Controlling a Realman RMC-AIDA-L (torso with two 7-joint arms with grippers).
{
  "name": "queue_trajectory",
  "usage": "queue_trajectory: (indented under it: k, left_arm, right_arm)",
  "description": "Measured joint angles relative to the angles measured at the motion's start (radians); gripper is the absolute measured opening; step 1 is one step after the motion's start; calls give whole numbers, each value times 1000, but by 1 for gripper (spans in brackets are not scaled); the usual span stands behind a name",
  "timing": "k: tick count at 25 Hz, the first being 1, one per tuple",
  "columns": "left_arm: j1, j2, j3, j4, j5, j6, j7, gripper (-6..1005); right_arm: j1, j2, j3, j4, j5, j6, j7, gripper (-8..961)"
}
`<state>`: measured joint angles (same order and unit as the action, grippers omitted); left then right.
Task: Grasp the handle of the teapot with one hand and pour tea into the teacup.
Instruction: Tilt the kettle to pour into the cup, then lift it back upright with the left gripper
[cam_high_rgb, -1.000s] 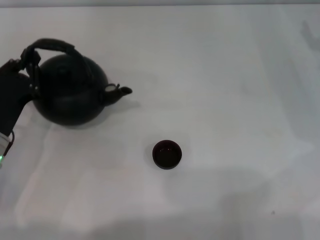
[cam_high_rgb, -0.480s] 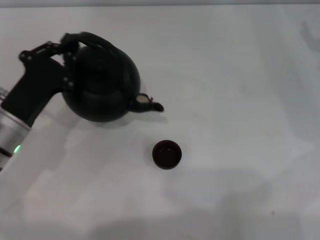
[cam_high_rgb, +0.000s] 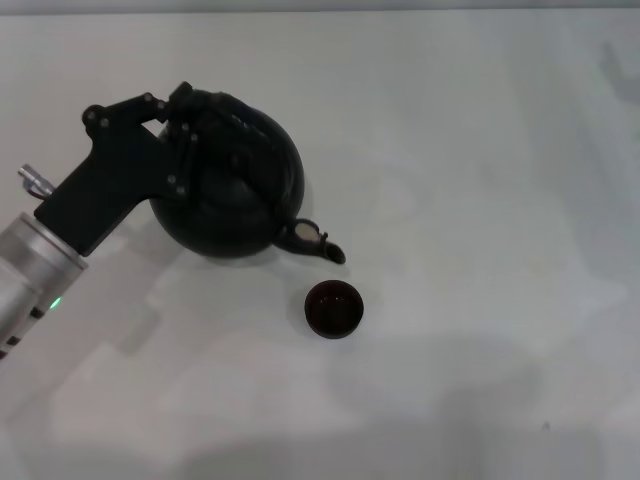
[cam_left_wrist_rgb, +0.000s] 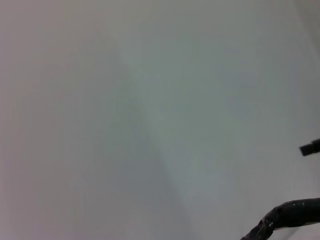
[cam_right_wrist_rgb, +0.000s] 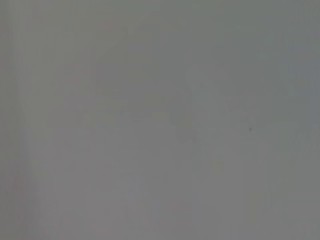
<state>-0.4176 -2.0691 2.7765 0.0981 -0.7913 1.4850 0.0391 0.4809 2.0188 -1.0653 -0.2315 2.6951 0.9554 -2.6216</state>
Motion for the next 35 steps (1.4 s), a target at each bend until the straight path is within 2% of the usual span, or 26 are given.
queue_trajectory:
  k: [15,35]
  left_arm:
    - [-17,1,0,-56,84,13,18,97]
    - [-27,-2,0,-54,97,39,217,105]
  right_arm:
    - [3,3,-8,9,0,3,4,829]
    - [4,6,-8,22,0,10,8,829]
